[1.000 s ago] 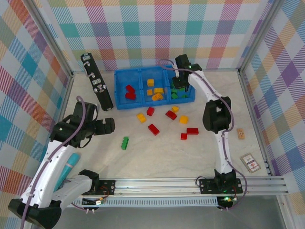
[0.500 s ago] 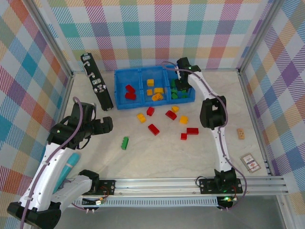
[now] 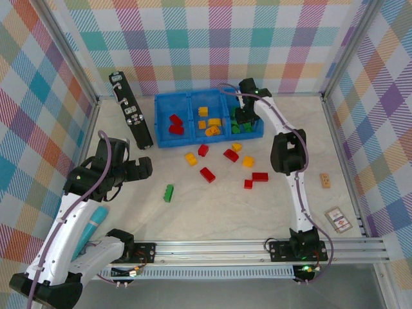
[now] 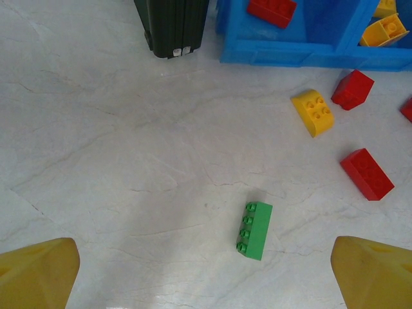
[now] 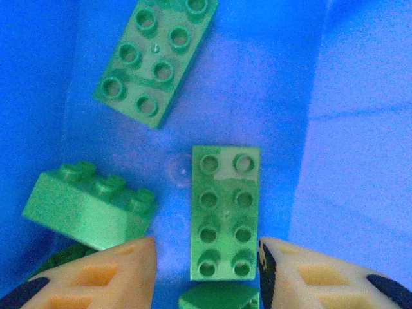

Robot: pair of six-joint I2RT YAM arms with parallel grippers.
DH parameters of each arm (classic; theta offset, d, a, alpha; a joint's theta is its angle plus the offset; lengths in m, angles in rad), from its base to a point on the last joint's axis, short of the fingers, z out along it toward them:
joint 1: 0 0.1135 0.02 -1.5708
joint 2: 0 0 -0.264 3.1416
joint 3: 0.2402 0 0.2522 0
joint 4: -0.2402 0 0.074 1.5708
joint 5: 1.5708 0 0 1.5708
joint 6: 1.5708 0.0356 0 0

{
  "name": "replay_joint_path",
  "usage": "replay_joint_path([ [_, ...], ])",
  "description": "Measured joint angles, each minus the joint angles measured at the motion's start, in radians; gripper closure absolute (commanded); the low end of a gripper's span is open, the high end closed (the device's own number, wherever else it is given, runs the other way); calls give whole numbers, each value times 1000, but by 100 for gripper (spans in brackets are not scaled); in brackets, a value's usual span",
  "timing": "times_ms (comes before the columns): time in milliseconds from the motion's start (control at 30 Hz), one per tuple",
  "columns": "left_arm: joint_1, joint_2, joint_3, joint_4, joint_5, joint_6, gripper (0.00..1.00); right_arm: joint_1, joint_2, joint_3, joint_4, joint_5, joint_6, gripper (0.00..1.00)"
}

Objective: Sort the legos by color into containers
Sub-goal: Place the lego in the container, then pick up the lego from the bottom-center of the table.

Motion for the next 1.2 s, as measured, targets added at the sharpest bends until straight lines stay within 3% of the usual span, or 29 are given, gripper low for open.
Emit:
replay_joint_path([
  [367, 0, -54, 0, 58, 4, 5, 0, 36, -343, -200, -14, -19, 84, 51],
  [500, 0, -72, 12, 58, 3, 21, 0, 127, -494, -348, 2, 5, 192, 45],
  [667, 0, -114, 69, 50, 1, 55, 0, 322, -603, -539, 33, 42, 409, 42],
  [967, -1, -202, 105, 16, 14, 122, 0, 703, -563, -594, 85, 82, 800, 37],
  [1200, -48, -276, 119, -16, 29, 140, 0, 821, -352, -465, 101, 58, 986, 36],
])
